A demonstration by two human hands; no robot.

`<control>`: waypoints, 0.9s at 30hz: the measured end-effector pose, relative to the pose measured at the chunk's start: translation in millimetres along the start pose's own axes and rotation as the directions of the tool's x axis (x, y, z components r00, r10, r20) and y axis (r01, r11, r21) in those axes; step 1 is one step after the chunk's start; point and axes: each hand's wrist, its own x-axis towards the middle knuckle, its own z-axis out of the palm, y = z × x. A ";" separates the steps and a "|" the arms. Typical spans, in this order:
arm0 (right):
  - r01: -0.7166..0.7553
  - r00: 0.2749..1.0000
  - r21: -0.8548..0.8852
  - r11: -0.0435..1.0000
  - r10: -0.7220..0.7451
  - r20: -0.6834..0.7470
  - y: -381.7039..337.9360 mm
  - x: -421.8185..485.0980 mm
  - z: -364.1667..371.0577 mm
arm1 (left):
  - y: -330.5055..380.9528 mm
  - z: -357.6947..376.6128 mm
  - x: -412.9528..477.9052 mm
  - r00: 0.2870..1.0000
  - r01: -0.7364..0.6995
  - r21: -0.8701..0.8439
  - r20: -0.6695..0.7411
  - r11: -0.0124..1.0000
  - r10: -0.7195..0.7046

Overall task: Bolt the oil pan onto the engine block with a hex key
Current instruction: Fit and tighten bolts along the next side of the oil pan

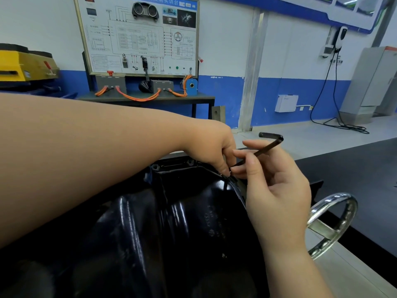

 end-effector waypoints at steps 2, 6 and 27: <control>0.002 1.000 -0.021 1.000 -0.003 -0.017 0.9 0.2 0.0 | -0.3 0.8 -0.3 1.000 -0.004 0.000 0.003 1.000 0.004; -0.048 0.998 0.020 0.999 0.049 -0.042 3.3 -0.2 -1.1 | -3.1 2.9 0.3 1.000 0.016 0.003 -0.012 1.000 -0.016; -0.025 0.998 -0.059 0.998 0.021 -0.060 2.9 -0.9 -1.2 | 1.8 1.6 0.1 0.999 0.000 0.106 -0.032 0.994 0.003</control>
